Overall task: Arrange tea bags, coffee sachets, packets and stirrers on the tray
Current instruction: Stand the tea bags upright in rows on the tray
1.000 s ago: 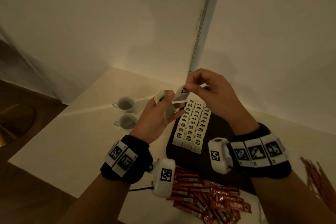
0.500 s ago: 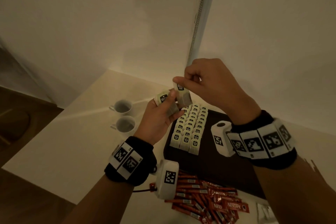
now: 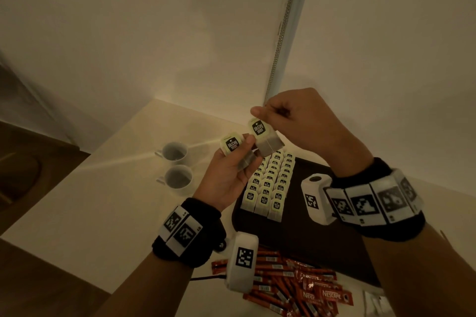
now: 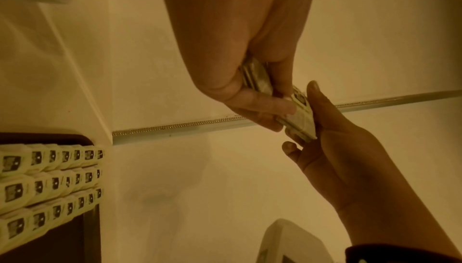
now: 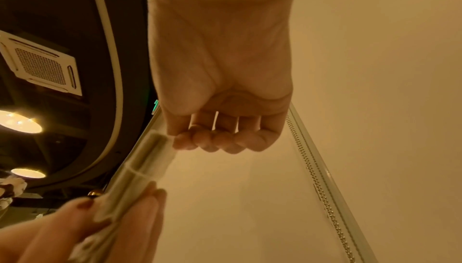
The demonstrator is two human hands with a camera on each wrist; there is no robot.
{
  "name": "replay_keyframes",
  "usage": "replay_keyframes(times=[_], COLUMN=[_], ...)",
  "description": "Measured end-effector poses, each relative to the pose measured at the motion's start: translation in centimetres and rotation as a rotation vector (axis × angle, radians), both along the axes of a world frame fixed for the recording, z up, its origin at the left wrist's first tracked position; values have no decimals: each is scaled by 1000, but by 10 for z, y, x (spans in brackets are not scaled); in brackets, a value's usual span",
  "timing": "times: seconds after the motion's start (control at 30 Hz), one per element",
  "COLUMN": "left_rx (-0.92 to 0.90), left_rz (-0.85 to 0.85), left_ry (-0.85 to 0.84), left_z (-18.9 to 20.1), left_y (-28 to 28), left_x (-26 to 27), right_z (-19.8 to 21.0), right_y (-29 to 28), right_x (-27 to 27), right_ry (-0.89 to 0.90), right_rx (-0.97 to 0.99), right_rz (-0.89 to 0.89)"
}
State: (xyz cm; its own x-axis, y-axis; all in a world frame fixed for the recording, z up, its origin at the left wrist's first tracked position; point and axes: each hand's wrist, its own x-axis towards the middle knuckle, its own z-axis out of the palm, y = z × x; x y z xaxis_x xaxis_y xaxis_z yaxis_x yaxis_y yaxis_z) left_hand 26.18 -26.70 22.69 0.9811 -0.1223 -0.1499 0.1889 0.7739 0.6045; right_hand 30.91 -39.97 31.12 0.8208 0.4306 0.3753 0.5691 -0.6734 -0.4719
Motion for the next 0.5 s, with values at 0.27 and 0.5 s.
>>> replay_keyframes(times=[0.27,0.5], left_rx=[479,635], left_rz=[299,296], left_ry=[-159,-258], left_z=[-3,-1], left_y=[1,-4], left_x=[7,7], right_z=[-14,-27], right_y=[-19,-20], right_x=[-18,-13], right_ry=[136,8], right_rx=[163,170], right_rz=[17,-52])
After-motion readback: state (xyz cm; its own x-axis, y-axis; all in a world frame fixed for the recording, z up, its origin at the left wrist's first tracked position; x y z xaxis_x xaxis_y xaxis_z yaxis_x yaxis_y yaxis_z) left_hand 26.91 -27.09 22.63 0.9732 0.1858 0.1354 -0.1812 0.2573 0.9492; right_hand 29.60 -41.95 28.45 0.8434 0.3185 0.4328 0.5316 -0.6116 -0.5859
